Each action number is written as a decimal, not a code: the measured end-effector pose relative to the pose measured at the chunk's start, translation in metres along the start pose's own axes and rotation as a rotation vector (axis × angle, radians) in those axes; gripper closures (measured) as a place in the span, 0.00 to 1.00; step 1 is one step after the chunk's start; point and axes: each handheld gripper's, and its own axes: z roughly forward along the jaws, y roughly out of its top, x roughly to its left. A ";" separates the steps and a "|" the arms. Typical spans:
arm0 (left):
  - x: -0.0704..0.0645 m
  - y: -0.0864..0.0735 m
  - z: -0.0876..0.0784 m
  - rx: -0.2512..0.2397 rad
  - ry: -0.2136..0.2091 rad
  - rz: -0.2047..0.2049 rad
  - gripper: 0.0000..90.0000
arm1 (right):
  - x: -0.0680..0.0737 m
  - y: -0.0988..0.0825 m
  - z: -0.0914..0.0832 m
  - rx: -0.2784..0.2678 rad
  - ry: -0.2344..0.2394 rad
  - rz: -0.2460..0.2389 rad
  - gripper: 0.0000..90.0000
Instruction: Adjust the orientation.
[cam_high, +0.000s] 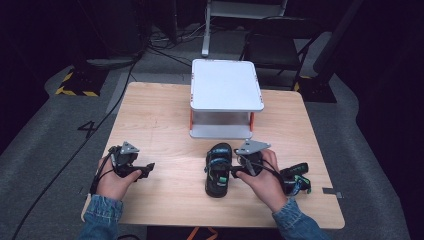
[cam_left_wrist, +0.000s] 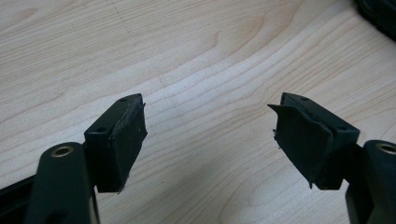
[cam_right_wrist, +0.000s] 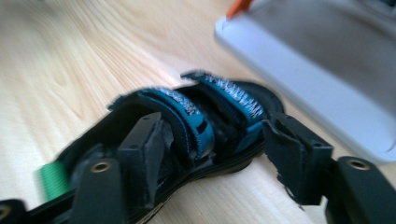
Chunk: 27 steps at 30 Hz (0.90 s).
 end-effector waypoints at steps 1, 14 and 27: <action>0.000 0.001 0.000 -0.003 0.001 0.001 0.28 | -0.005 -0.002 -0.010 -0.019 -0.008 0.013 0.41; -0.005 0.019 0.008 -0.016 -0.017 0.014 0.28 | -0.074 -0.038 -0.104 -0.041 -0.123 0.111 0.38; -0.008 0.026 0.017 -0.006 -0.038 0.025 0.28 | -0.097 -0.082 -0.132 0.094 -0.137 0.140 0.35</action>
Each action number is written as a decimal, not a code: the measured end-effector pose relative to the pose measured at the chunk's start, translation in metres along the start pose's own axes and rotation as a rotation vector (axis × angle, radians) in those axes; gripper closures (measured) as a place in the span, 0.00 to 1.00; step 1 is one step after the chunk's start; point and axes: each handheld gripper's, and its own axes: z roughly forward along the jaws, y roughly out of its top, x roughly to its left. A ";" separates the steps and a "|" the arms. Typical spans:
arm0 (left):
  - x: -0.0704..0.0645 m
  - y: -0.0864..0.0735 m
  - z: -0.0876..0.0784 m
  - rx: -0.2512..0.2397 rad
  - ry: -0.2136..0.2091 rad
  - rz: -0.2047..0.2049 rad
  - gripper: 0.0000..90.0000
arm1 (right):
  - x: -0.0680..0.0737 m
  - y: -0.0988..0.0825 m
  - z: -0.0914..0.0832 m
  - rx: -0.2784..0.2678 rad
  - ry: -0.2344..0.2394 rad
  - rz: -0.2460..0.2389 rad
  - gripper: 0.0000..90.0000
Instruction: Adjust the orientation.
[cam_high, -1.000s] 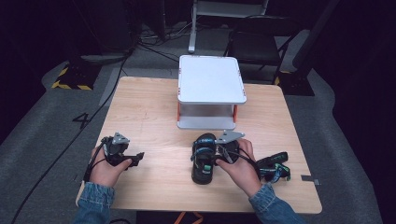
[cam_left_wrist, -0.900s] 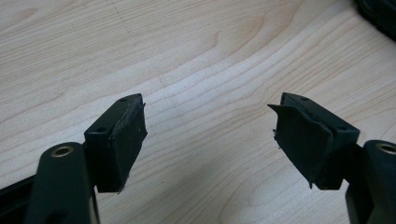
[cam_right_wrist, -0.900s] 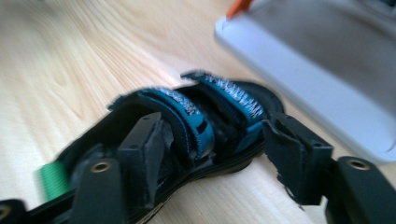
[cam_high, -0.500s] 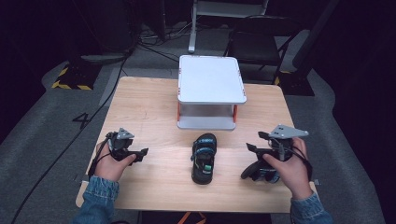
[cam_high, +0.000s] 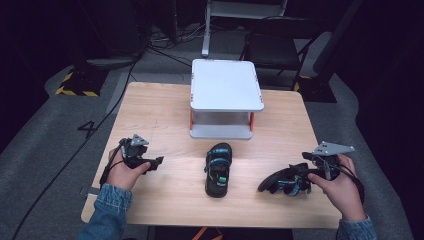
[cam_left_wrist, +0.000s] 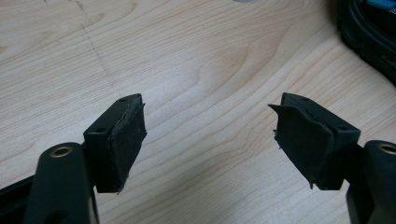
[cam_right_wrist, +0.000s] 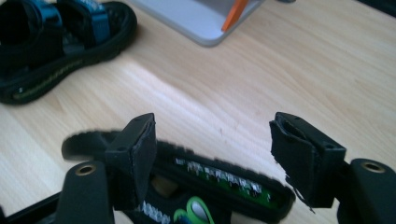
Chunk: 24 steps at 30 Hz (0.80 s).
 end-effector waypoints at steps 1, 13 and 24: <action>0.000 0.001 0.000 -0.003 -0.001 0.003 0.28 | 0.000 -0.002 0.000 0.020 0.002 -0.013 0.34; -0.002 0.001 0.002 0.004 -0.004 0.008 0.28 | 0.004 -0.011 0.017 0.142 0.031 -0.116 0.34; -0.003 -0.002 0.002 0.006 -0.003 0.004 0.28 | 0.001 -0.007 0.031 0.067 -0.028 -0.101 0.32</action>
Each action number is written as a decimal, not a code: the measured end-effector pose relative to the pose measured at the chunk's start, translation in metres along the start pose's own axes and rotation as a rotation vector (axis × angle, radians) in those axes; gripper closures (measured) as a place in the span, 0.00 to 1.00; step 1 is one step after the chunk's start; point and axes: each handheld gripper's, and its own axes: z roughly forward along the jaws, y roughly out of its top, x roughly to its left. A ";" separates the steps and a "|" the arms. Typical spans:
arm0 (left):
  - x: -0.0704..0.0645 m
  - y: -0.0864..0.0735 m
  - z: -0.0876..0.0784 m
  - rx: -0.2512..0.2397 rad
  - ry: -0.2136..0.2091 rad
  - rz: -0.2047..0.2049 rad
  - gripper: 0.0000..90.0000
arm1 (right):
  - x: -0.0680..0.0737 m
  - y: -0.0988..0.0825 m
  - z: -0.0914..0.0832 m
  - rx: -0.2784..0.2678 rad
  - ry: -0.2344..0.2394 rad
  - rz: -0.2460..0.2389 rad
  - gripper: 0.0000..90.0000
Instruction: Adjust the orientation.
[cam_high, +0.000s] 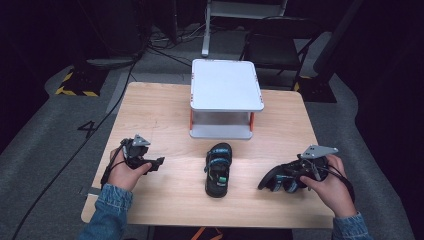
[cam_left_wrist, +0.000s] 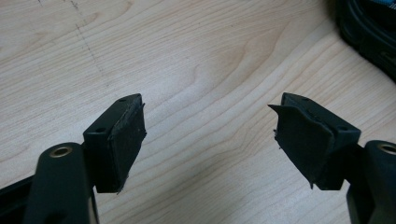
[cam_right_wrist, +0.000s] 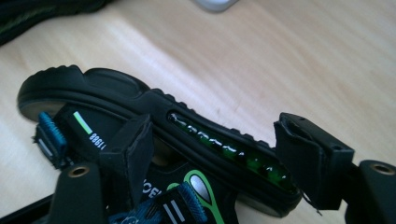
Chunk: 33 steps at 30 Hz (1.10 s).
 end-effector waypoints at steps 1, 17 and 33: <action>0.000 -0.001 0.000 0.007 0.007 0.008 0.28 | -0.001 0.002 0.002 -0.017 -0.007 0.006 0.33; 0.003 -0.022 -0.018 -0.001 0.050 -0.015 0.28 | -0.015 0.026 0.058 -0.174 -0.085 0.100 0.38; 0.007 -0.026 -0.023 -0.008 0.050 -0.031 0.28 | -0.031 0.025 0.010 -0.276 -0.107 0.141 0.40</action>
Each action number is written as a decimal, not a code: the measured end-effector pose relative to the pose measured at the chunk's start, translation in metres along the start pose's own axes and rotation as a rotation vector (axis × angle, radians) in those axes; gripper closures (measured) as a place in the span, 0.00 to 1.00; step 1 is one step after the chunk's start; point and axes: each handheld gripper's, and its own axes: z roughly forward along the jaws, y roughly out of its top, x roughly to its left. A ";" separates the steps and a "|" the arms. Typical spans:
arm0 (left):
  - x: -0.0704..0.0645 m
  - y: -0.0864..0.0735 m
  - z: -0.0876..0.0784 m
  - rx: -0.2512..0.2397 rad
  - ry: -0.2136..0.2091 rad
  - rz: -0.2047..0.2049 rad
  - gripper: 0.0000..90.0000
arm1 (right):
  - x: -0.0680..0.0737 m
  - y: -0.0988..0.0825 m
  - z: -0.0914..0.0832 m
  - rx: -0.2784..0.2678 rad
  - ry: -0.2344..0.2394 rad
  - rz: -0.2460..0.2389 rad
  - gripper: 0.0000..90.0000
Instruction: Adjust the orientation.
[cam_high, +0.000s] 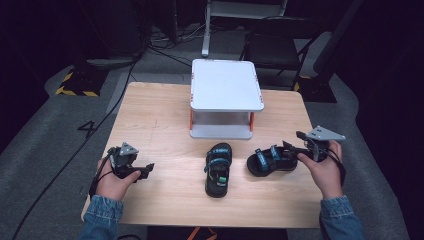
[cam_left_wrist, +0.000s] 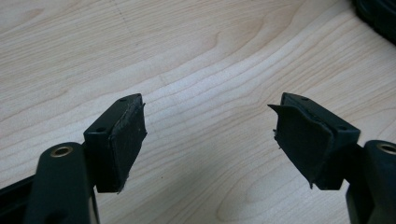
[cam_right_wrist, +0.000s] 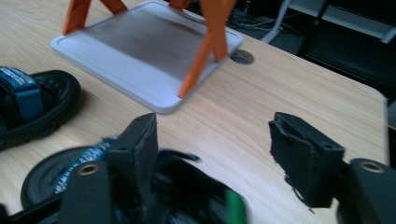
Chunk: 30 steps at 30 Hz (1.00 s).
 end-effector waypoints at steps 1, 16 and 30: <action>0.000 0.001 0.001 0.000 -0.001 -0.002 0.28 | -0.004 -0.003 -0.007 0.022 -0.010 0.006 0.43; -0.003 0.008 0.011 0.006 -0.019 0.020 0.28 | -0.006 -0.024 -0.003 0.161 -0.006 -0.037 0.97; -0.008 0.020 0.017 0.000 -0.037 0.049 0.28 | 0.038 -0.008 -0.048 0.473 0.412 0.000 0.97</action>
